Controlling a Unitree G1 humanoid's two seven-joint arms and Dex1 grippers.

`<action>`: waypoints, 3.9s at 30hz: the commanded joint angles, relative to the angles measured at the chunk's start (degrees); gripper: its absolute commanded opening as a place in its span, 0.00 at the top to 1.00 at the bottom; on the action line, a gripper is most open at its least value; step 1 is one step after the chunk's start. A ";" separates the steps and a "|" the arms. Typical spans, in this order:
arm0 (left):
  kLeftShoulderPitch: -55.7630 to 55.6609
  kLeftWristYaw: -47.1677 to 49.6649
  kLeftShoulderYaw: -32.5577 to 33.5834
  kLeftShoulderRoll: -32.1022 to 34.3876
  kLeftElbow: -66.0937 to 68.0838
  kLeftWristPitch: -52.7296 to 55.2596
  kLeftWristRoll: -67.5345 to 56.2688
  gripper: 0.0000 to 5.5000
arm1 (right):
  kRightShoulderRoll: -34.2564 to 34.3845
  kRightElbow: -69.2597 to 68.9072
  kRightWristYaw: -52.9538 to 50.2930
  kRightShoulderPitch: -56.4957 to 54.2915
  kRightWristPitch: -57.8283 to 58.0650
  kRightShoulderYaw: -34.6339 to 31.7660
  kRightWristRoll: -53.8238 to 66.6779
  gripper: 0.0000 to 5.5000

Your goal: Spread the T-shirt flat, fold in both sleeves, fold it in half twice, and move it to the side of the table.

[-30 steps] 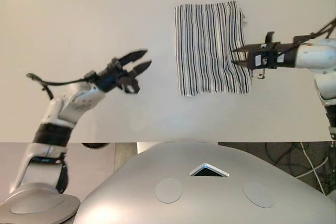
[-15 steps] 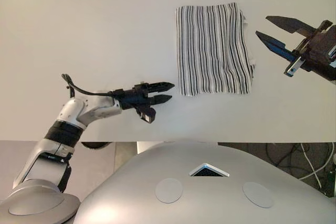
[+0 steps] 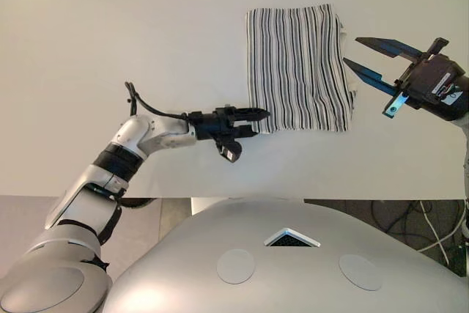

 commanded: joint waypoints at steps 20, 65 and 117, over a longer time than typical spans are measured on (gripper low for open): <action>-3.07 5.46 -9.34 1.03 12.97 4.27 9.59 0.95 | -6.74 9.12 -13.27 21.90 -23.78 3.44 -46.94 0.74; -2.00 4.61 -9.10 3.65 9.19 4.58 7.80 0.98 | -7.60 25.18 -28.46 3.83 -24.63 20.39 -59.10 1.00; -6.36 5.86 13.92 -2.41 20.02 12.45 -16.73 0.59 | 2.33 40.01 -6.44 -24.84 -13.46 20.84 -27.15 0.70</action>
